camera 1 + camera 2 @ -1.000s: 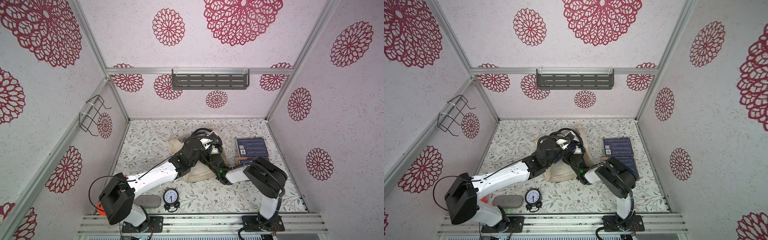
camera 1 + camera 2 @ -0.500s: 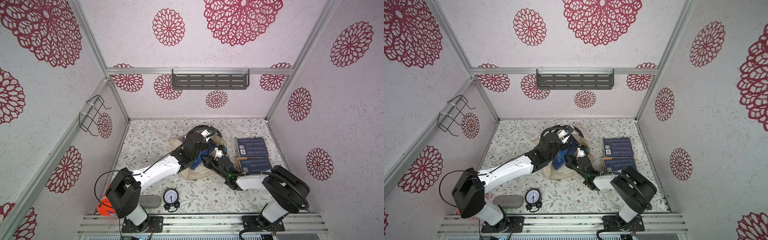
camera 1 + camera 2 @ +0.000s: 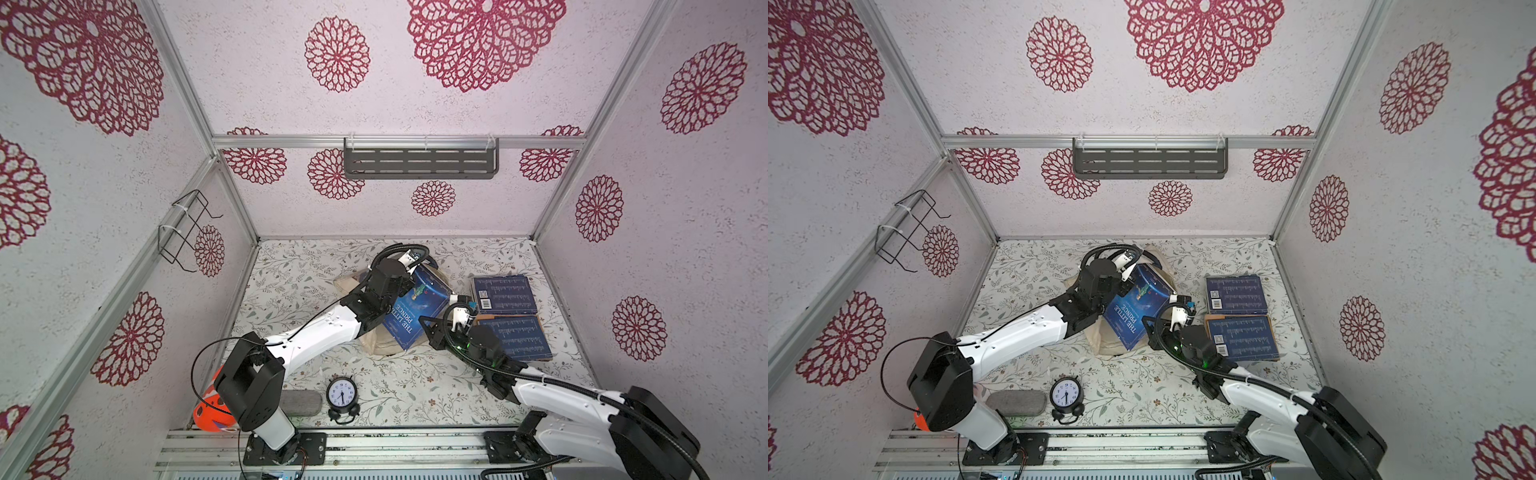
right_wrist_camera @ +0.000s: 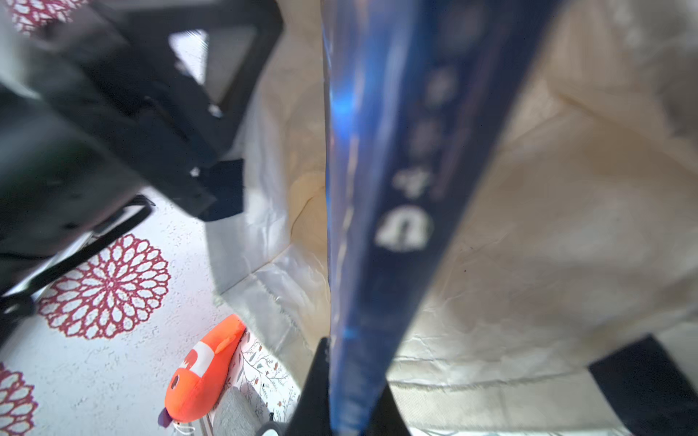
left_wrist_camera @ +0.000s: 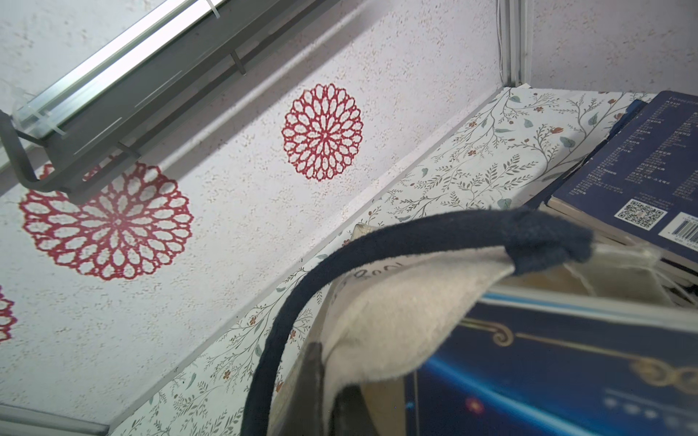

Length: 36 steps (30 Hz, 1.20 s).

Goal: Take out the books from the canvas bag
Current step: Pick up the book from the canvas bag.

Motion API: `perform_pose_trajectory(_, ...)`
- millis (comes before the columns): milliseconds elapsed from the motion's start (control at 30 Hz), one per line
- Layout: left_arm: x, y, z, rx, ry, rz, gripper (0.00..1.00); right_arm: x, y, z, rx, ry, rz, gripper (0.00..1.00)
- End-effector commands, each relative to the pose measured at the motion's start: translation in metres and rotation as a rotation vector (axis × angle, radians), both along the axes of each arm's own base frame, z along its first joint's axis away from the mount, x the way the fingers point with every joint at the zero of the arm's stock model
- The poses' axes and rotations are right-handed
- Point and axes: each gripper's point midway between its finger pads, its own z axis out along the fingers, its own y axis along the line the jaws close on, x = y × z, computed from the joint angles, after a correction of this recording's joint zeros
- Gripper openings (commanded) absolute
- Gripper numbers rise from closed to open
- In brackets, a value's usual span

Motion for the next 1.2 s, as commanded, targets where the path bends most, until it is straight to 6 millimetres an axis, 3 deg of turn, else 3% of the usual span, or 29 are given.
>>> perform_pose_trajectory(0,0.009,0.007,0.002,-0.010,0.000,0.041,0.00,-0.001,-0.022,0.036,0.020,-0.130,-0.052,0.00)
perform_pose_trajectory(233,0.010,0.007,-0.001,-0.001,0.004,0.043,0.00,-0.008,-0.066,0.056,0.035,-0.170,-0.158,0.00)
perform_pose_trajectory(400,0.011,0.006,-0.003,0.019,0.004,0.044,0.00,-0.010,-0.111,0.072,0.040,-0.184,-0.321,0.00)
perform_pose_trajectory(767,0.013,0.006,-0.009,0.038,0.013,0.049,0.00,-0.026,-0.204,0.056,0.062,-0.061,-0.716,0.00)
perform_pose_trajectory(1167,0.011,0.007,-0.005,0.030,0.009,0.045,0.00,-0.037,-0.228,0.008,0.063,0.127,-0.828,0.00)
